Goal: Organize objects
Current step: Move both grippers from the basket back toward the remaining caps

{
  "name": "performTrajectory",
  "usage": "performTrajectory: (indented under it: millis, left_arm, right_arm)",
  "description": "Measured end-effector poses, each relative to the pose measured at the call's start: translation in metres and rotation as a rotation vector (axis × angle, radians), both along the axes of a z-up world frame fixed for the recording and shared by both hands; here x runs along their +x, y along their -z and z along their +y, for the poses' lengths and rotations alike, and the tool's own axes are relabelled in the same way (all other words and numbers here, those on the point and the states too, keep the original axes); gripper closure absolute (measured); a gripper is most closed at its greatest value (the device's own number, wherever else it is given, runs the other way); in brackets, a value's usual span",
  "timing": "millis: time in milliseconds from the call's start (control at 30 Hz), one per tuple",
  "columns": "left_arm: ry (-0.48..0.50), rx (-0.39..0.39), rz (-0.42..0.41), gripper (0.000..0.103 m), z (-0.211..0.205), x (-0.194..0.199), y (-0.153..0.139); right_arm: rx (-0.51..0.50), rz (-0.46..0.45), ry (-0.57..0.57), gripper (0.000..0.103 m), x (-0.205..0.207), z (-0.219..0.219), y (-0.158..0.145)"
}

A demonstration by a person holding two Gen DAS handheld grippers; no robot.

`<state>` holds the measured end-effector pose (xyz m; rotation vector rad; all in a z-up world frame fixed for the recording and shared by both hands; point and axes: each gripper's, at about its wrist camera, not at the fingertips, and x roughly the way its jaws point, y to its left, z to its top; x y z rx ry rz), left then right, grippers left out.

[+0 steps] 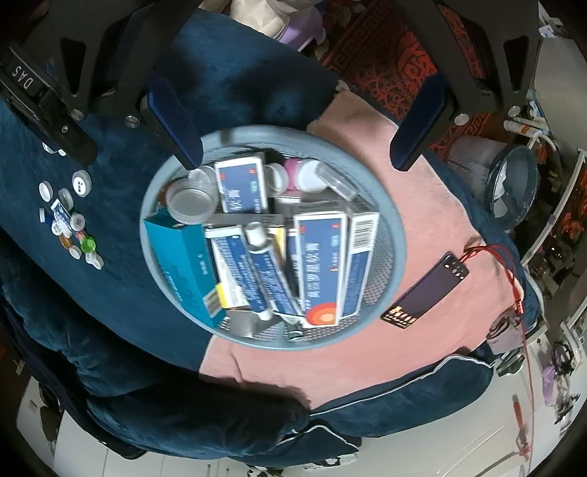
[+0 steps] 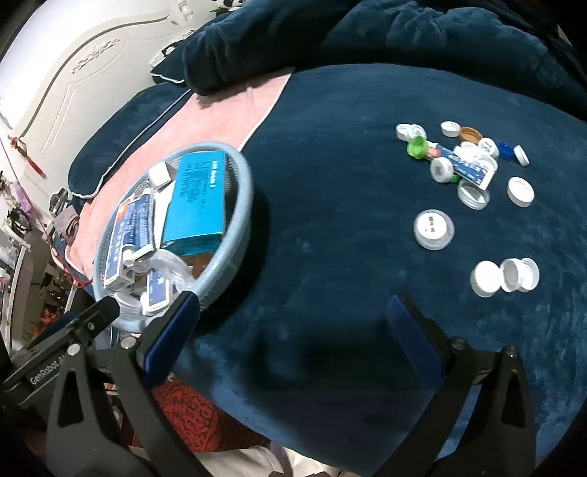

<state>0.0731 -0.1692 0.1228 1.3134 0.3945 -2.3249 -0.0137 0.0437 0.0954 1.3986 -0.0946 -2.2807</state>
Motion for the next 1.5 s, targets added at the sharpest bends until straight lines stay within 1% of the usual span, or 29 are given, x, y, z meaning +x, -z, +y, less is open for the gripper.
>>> performTrajectory:
  millis: [233, 767, 1000, 1133, 1267, 1400, 1500]
  left_arm:
    - [0.055, -0.001, -0.007, 0.001, 0.027, -0.012, 0.001]
    - [0.229, 0.005, -0.042, 0.001, 0.111, -0.05, 0.012]
    - [0.286, 0.024, -0.066, 0.001, 0.143, -0.065, 0.026]
    - [0.332, 0.041, -0.085, 0.001, 0.168, -0.078, 0.037]
    - [0.387, 0.058, -0.09, 0.001, 0.194, -0.089, 0.047]
    - [0.444, 0.085, -0.076, 0.001, 0.221, -0.1, 0.056]
    - [0.492, 0.069, -0.076, 0.002, 0.241, -0.108, 0.063]
  right_arm:
    - [0.003, -0.006, 0.054, 0.0, -0.005, 0.03, 0.003]
    - [0.008, -0.038, 0.209, 0.0, -0.016, 0.113, 0.02]
    - [0.013, -0.058, 0.263, 0.0, -0.022, 0.144, 0.031]
    - [0.014, -0.068, 0.303, 0.0, -0.024, 0.163, 0.037]
    - [0.013, -0.081, 0.371, 0.0, -0.024, 0.19, 0.043]
    - [0.021, -0.078, 0.438, 0.0, -0.023, 0.214, 0.047]
    - [0.017, -0.076, 0.483, 0.0, -0.021, 0.231, 0.049]
